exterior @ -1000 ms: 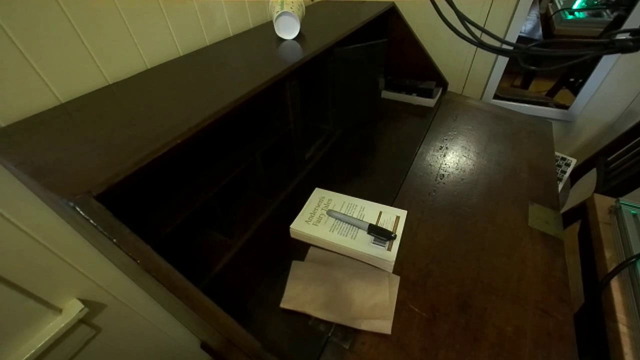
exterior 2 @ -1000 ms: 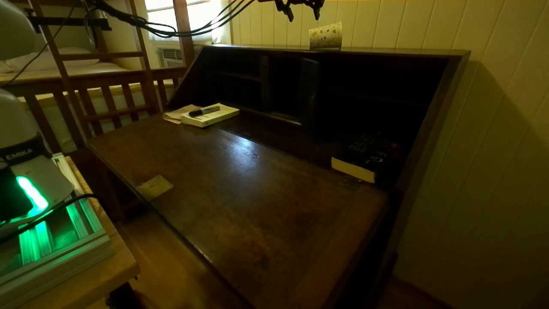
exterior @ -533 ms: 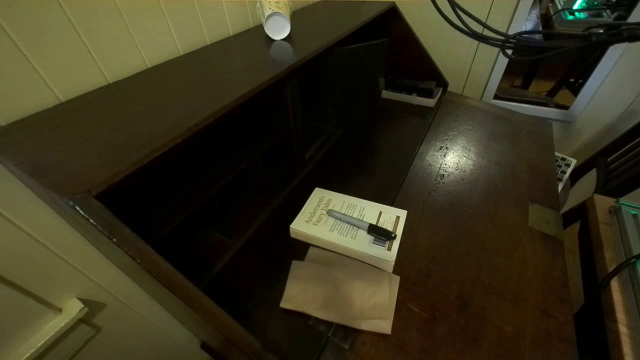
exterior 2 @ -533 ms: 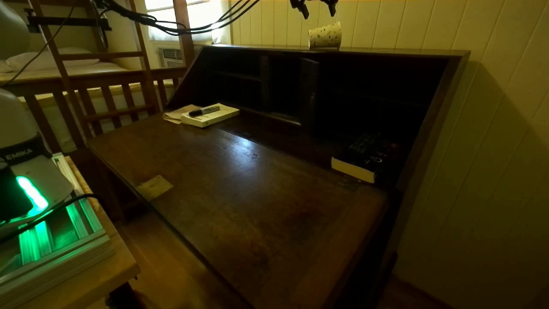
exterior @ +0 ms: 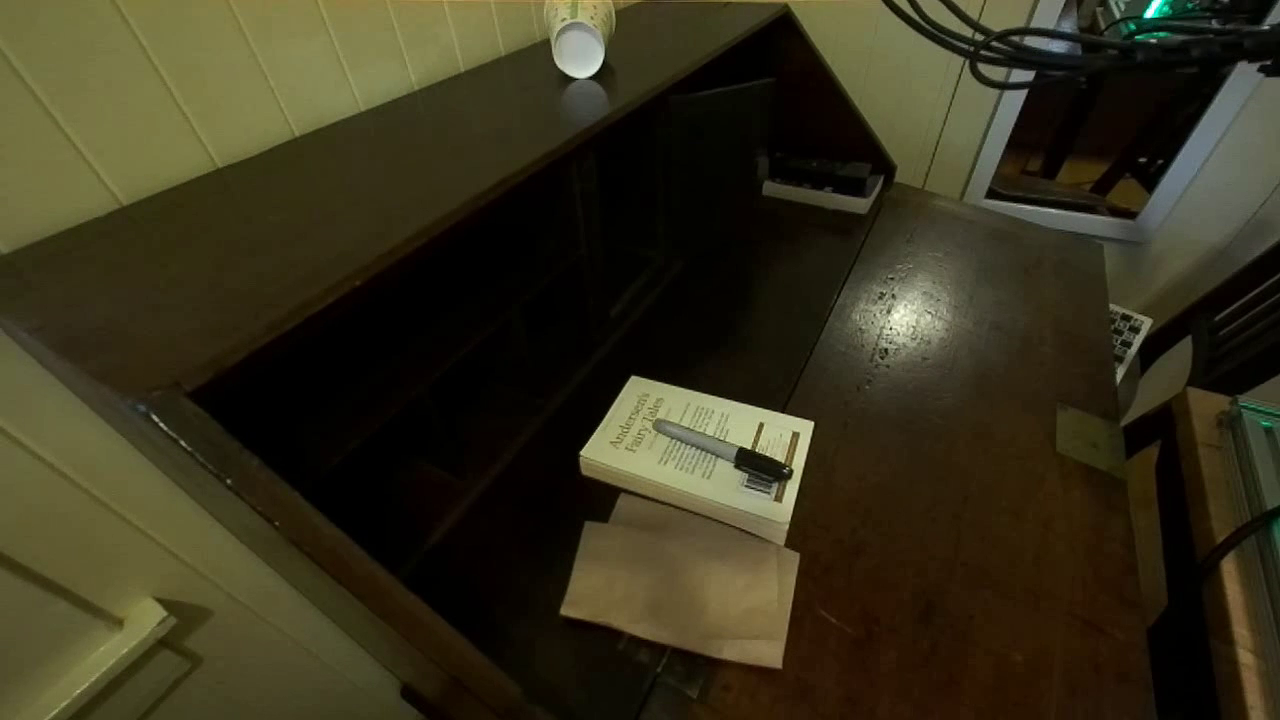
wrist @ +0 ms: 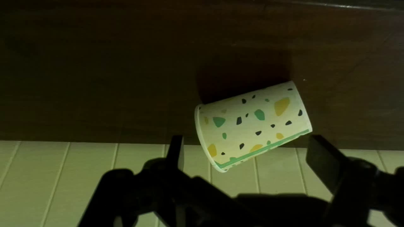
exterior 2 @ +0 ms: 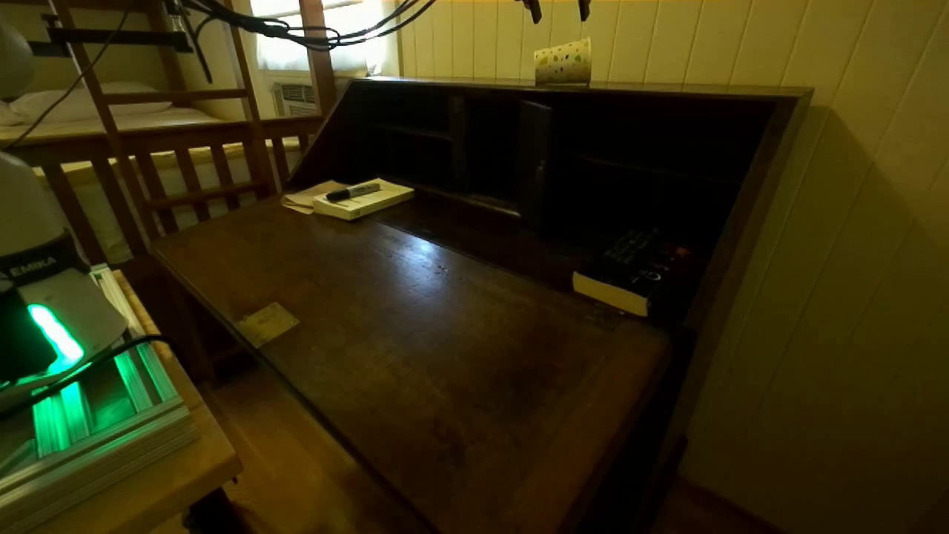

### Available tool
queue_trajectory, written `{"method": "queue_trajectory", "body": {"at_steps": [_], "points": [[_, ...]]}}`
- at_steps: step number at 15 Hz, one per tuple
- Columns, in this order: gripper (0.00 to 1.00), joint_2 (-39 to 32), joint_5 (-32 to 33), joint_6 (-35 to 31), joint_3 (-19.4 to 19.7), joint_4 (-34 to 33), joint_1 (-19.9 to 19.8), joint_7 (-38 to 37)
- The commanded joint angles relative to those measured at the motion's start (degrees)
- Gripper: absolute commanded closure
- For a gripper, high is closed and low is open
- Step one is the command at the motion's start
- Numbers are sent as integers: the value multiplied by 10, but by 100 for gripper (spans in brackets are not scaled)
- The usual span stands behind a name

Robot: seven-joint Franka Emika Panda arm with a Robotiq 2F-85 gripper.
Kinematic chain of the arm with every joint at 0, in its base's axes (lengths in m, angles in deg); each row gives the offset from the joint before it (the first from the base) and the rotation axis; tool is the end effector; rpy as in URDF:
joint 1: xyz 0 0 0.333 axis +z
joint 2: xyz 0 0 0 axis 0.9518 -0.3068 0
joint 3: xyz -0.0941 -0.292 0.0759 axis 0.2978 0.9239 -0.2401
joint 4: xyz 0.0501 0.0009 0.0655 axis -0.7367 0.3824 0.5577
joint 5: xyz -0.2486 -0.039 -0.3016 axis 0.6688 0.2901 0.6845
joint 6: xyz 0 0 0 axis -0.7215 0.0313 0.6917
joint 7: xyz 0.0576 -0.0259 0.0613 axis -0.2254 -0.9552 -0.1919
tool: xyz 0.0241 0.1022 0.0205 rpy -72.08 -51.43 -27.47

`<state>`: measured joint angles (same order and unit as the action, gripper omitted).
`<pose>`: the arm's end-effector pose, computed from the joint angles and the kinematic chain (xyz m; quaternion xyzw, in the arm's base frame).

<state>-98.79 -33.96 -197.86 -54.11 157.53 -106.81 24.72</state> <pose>0.6791 -0.2341 0.5266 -0.9426 -0.0471 -0.3305 0.0109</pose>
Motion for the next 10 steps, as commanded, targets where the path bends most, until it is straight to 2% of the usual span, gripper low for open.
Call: {"method": "queue_trajectory", "body": {"at_steps": [1,6,10], "points": [[0,-46,-78,85,42,-92,29,90],[0,-94,-167,189,71,-181,28,193],[0,-139,-212,254,81,-255,26,233]]}}
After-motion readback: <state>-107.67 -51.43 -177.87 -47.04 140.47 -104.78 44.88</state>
